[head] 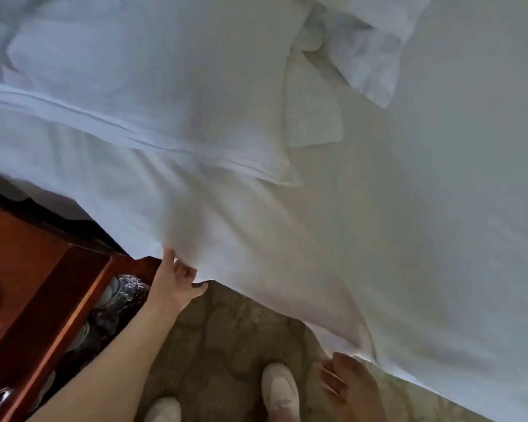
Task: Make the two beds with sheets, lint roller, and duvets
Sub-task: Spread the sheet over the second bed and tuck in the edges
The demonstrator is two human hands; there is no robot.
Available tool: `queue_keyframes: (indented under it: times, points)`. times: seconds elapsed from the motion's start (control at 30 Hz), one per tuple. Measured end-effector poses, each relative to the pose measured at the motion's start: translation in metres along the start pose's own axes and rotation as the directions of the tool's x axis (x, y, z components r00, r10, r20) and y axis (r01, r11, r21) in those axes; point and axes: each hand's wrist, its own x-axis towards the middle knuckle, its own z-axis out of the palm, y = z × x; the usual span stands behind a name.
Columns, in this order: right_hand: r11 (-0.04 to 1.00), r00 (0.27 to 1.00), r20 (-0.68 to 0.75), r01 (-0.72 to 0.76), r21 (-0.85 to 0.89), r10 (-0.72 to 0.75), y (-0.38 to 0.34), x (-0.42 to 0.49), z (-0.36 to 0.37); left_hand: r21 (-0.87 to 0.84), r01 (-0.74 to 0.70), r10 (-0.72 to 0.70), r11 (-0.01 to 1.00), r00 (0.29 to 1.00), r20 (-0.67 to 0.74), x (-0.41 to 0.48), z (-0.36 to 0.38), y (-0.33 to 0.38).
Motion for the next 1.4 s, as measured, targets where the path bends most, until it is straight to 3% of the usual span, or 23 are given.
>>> queue_keyframes:
  times: [0.17, 0.3, 0.47, 0.53, 0.6, 0.67, 0.73, 0.87, 0.97, 1.1, 1.17, 1.23, 1.3, 1.33, 1.4]
  points:
    - [0.993, 0.999, -0.048, 0.024, 0.113, -0.019, 0.03, -0.018, 0.029, 0.003, -0.079, 0.079, 0.997, 0.996, 0.05, 0.009, -0.014, 0.016]
    - [0.985, 0.997, -0.077, -0.012, 0.174, 0.025, 0.074, -0.027, 0.051, 0.057, 0.087, -0.089, 0.995, 0.995, 0.042, 0.025, -0.025, 0.026]
    - [0.968, 0.996, -0.02, -0.075, 0.239, 0.082, 0.124, -0.032, 0.072, 0.132, 0.046, -0.049, 0.99, 0.999, 0.018, 0.043, -0.021, 0.022]
    - [0.962, 0.996, -0.018, -0.084, 0.26, 0.091, 0.133, -0.026, 0.076, 0.19, -0.03, 0.031, 0.981, 0.999, -0.006, 0.05, -0.02, 0.013]
    - [0.958, 0.996, -0.042, -0.065, 0.279, 0.08, 0.139, -0.011, 0.076, 0.3, -0.146, 0.192, 0.943, 0.973, -0.13, 0.064, -0.032, 0.003]
    - [0.964, 0.997, -0.056, -0.041, 0.263, 0.057, 0.142, 0.007, 0.073, 0.47, -0.289, 0.436, 0.834, 0.868, -0.239, 0.071, -0.045, 0.002]
    - [0.967, 0.999, -0.049, 0.003, 0.256, 0.01, 0.135, 0.023, 0.07, 0.513, -0.355, 0.525, 0.781, 0.819, -0.232, 0.077, -0.053, 0.005]
    - [0.949, 0.999, -0.024, 0.053, 0.311, -0.049, 0.113, 0.055, 0.065, 0.327, -0.265, 0.355, 0.907, 0.899, -0.257, 0.077, -0.047, -0.002]
    - [0.919, 0.999, -0.001, 0.046, 0.391, -0.049, 0.097, 0.084, 0.067, 0.264, -0.223, 0.26, 0.938, 0.959, -0.116, 0.088, -0.052, -0.011]
    - [0.888, 0.991, -0.006, 0.125, 0.442, -0.137, 0.08, 0.124, 0.067, 0.072, -0.295, 0.302, 0.953, 0.945, -0.126, 0.146, -0.059, -0.012]
    - [0.875, 0.988, -0.025, 0.145, 0.462, -0.15, 0.073, 0.14, 0.07, -0.003, -0.231, 0.23, 0.973, 0.97, -0.072, 0.157, -0.044, -0.01]
    - [0.866, 0.987, -0.03, 0.155, 0.475, -0.16, 0.072, 0.152, 0.075, -0.124, -0.273, 0.259, 0.954, 0.958, -0.122, 0.144, -0.035, -0.014]
    - [0.862, 0.982, -0.026, 0.176, 0.476, -0.186, 0.077, 0.159, 0.08, 0.161, -0.396, 0.422, 0.904, 0.887, -0.188, 0.142, -0.037, -0.02]
    - [0.849, 0.978, -0.021, 0.189, 0.494, -0.206, 0.079, 0.164, 0.08, 0.218, -0.406, 0.447, 0.888, 0.874, -0.191, 0.146, -0.039, -0.019]
    - [0.811, 0.966, 0.032, 0.199, 0.551, -0.258, 0.083, 0.165, 0.076, 0.079, -0.314, 0.321, 0.946, 0.943, -0.089, 0.152, -0.037, -0.016]
